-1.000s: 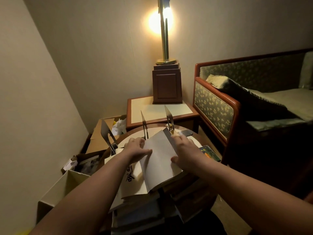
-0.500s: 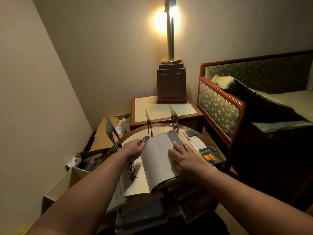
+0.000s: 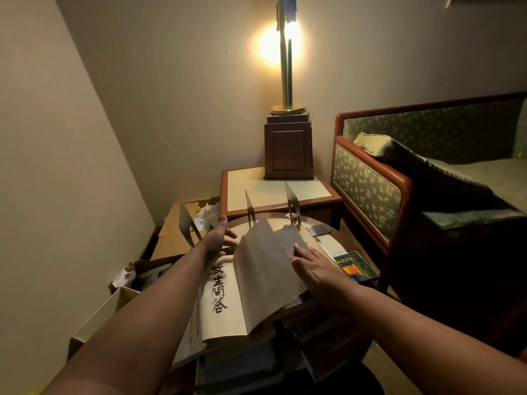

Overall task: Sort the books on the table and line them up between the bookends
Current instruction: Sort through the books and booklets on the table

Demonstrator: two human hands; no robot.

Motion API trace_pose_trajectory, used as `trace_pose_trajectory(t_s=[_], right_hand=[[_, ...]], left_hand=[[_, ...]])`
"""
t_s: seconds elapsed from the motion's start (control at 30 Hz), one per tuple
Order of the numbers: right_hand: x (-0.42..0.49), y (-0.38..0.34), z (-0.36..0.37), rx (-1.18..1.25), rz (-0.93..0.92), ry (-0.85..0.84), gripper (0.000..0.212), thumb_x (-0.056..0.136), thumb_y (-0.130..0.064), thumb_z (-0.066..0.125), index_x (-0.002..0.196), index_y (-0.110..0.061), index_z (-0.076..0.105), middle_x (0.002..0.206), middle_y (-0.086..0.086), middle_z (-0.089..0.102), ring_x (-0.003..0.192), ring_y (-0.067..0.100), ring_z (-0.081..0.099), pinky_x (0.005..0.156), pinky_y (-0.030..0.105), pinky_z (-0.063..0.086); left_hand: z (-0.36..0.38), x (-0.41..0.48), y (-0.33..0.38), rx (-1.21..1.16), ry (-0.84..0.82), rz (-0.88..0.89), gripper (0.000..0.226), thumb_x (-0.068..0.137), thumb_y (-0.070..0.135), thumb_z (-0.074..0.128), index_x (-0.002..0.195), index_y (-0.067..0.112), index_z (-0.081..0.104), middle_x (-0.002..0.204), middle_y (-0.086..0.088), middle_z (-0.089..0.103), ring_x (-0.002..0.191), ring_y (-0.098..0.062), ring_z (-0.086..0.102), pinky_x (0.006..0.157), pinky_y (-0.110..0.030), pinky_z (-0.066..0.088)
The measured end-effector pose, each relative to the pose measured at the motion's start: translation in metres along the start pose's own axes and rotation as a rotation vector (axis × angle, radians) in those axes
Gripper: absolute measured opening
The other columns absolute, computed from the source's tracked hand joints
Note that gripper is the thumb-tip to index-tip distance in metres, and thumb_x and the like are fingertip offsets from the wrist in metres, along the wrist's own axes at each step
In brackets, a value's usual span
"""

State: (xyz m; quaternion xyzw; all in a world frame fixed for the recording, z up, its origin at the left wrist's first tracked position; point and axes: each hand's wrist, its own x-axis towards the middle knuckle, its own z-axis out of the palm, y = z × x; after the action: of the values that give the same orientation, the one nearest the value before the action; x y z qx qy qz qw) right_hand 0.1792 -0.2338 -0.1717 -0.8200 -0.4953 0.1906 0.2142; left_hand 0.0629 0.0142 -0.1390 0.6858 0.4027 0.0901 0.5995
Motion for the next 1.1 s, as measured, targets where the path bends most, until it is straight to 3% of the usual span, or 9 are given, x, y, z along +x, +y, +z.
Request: trace_pose_trajectory(t_s=[0.17, 0.33, 0.43, 0.63, 0.73, 0.8, 0.9, 1.0, 1.1], right_hand=[[-0.002, -0.007, -0.004, 0.013, 0.014, -0.014, 0.068, 0.093, -0.064, 0.006, 0.152, -0.037, 0.026, 0.165, -0.007, 0.001, 0.151, 0.024, -0.007, 0.121, 0.050, 0.007], [-0.005, -0.012, -0.011, 0.025, 0.029, 0.000, 0.068, 0.094, -0.065, 0.006, 0.149, -0.038, 0.036, 0.165, -0.007, 0.005, 0.151, 0.024, -0.001, 0.119, 0.044, 0.006], [-0.004, -0.014, -0.013, -0.188, 0.015, -0.059, 0.049, 0.105, -0.044, 0.030, 0.153, -0.038, 0.024, 0.165, -0.006, -0.003, 0.150, 0.028, -0.006, 0.119, 0.049, 0.007], [-0.001, -0.032, -0.012, -0.642, -0.046, -0.109, 0.067, 0.098, -0.037, 0.051, 0.154, -0.021, 0.018, 0.163, 0.017, 0.000, 0.148, 0.041, -0.012, 0.116, 0.062, -0.007], [-0.001, -0.044, -0.013, -0.666, -0.031, -0.132, 0.069, 0.096, -0.036, 0.055, 0.152, -0.009, 0.023, 0.160, 0.026, 0.006, 0.148, 0.044, 0.000, 0.119, 0.058, 0.001], [0.003, -0.051, -0.011, -0.621, -0.009, -0.149, 0.069, 0.094, -0.037, 0.058, 0.147, -0.004, 0.030, 0.159, 0.028, 0.007, 0.148, 0.044, 0.002, 0.121, 0.055, 0.005], [0.010, -0.057, -0.004, -0.549, 0.035, -0.141, 0.077, 0.089, -0.046, 0.065, 0.143, 0.000, 0.035, 0.158, 0.031, 0.009, 0.147, 0.045, 0.004, 0.120, 0.056, 0.006], [0.013, -0.055, 0.007, -0.482, 0.083, -0.076, 0.075, 0.097, -0.054, 0.046, 0.146, -0.001, 0.028, 0.159, 0.029, 0.004, 0.148, 0.043, -0.001, 0.121, 0.053, 0.002], [0.012, -0.048, 0.018, -0.466, 0.097, -0.044, 0.084, 0.097, -0.064, 0.030, 0.155, -0.007, 0.007, 0.160, 0.027, -0.009, 0.147, 0.041, -0.012, 0.119, 0.051, -0.004]], left_hand=[[0.013, -0.011, 0.014, 0.024, -0.036, 0.058, 0.072, 0.098, 0.065, 0.016, 0.139, 0.017, 0.049, 0.134, -0.016, 0.056, 0.133, -0.041, 0.040, 0.108, -0.050, 0.032], [0.018, -0.015, 0.022, 0.005, -0.076, 0.155, 0.060, 0.101, 0.058, 0.018, 0.117, 0.015, 0.057, 0.114, -0.015, 0.056, 0.103, -0.030, 0.056, 0.089, -0.039, 0.046], [0.009, -0.013, 0.025, 0.021, -0.023, 0.137, 0.064, 0.103, 0.055, 0.021, 0.116, 0.002, 0.055, 0.099, -0.010, 0.058, 0.085, -0.019, 0.054, 0.069, -0.028, 0.041], [-0.018, -0.013, 0.042, 0.168, -0.114, 0.107, 0.025, 0.101, 0.022, 0.050, 0.113, 0.002, 0.059, 0.111, -0.015, 0.059, 0.094, -0.022, 0.060, 0.075, -0.028, 0.049], [-0.022, -0.008, 0.047, 0.419, -0.059, 0.198, 0.016, 0.095, 0.012, 0.060, 0.106, 0.002, 0.066, 0.102, -0.014, 0.067, 0.089, -0.020, 0.067, 0.075, -0.027, 0.057], [-0.020, -0.006, 0.048, 0.776, -0.035, 0.223, 0.016, 0.089, 0.013, 0.067, 0.105, 0.011, 0.069, 0.105, -0.009, 0.069, 0.097, -0.020, 0.066, 0.086, -0.033, 0.058], [-0.007, -0.013, 0.044, 1.186, -0.001, 0.265, 0.020, 0.085, 0.010, 0.070, 0.104, 0.018, 0.072, 0.105, -0.001, 0.067, 0.095, -0.016, 0.063, 0.084, -0.031, 0.059], [0.008, -0.018, 0.032, 1.410, 0.008, 0.294, 0.023, 0.087, 0.016, 0.069, 0.110, 0.019, 0.070, 0.106, 0.000, 0.067, 0.095, -0.017, 0.063, 0.085, -0.031, 0.058], [0.019, -0.011, 0.020, 1.372, -0.019, 0.257, 0.036, 0.093, 0.040, 0.060, 0.123, 0.019, 0.064, 0.114, 0.000, 0.066, 0.102, -0.017, 0.060, 0.087, -0.029, 0.052]])
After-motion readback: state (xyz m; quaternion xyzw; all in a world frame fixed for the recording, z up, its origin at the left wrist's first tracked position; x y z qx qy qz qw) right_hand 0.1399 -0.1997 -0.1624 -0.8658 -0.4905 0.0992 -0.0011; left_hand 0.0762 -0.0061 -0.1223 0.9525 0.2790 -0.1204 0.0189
